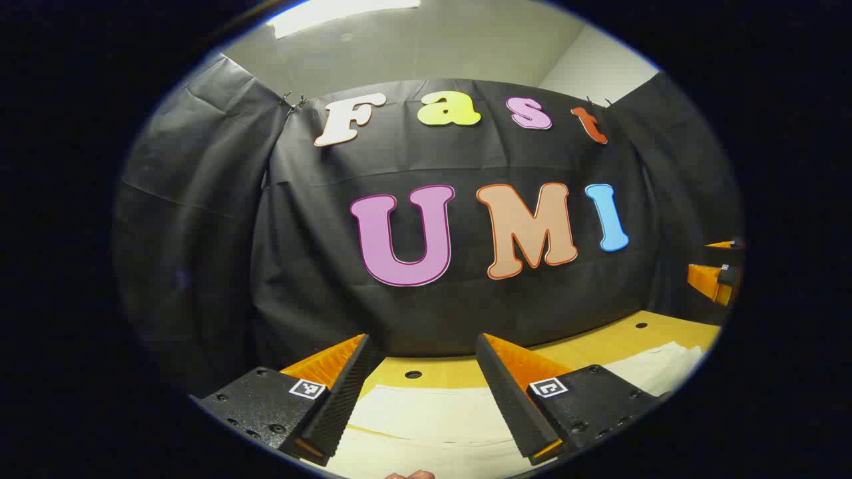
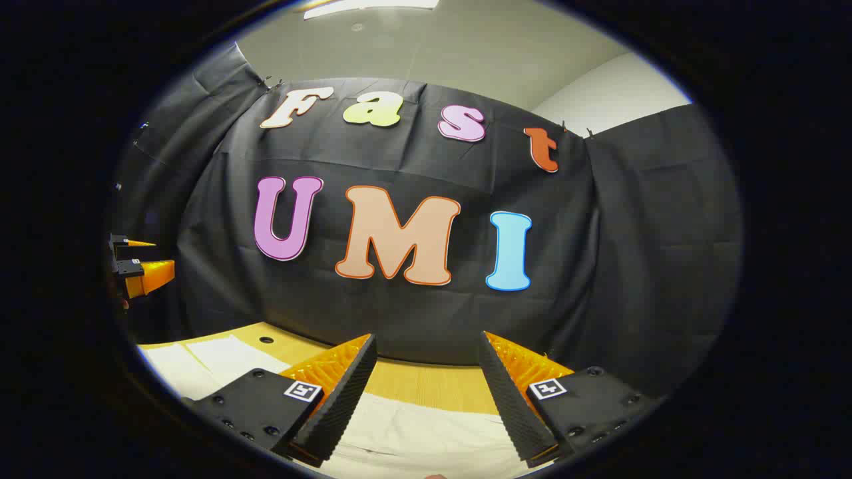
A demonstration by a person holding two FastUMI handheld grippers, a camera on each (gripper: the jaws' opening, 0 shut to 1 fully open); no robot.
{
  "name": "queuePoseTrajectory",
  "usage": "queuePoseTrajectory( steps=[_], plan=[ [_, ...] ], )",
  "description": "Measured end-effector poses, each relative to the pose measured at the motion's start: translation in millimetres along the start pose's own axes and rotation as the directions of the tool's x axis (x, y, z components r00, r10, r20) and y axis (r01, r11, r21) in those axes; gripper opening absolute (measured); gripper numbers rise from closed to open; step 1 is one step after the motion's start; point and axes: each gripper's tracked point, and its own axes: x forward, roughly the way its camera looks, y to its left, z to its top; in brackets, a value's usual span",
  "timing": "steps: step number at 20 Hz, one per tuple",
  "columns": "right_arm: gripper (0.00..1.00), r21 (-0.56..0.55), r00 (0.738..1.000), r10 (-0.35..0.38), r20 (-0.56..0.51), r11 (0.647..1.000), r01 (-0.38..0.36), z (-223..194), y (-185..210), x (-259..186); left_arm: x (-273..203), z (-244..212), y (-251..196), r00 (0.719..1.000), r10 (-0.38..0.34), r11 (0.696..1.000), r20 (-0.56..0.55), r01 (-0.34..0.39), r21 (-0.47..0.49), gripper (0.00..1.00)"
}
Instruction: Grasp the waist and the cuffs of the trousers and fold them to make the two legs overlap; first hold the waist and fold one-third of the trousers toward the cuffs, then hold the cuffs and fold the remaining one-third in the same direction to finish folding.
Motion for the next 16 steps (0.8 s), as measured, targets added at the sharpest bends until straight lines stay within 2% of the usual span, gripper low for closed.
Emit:
queuePoseTrajectory(
  steps=[16],
  plan=[
    [0.97, -0.003, 1.000, -0.005, -0.001, 1.000, 0.005, 2.2, -2.8, 11.1, 9.6, -0.7, 5.6, 1.000, 0.010, 0.999, 0.004, -0.010, 0.051, 0.95]
  ],
)
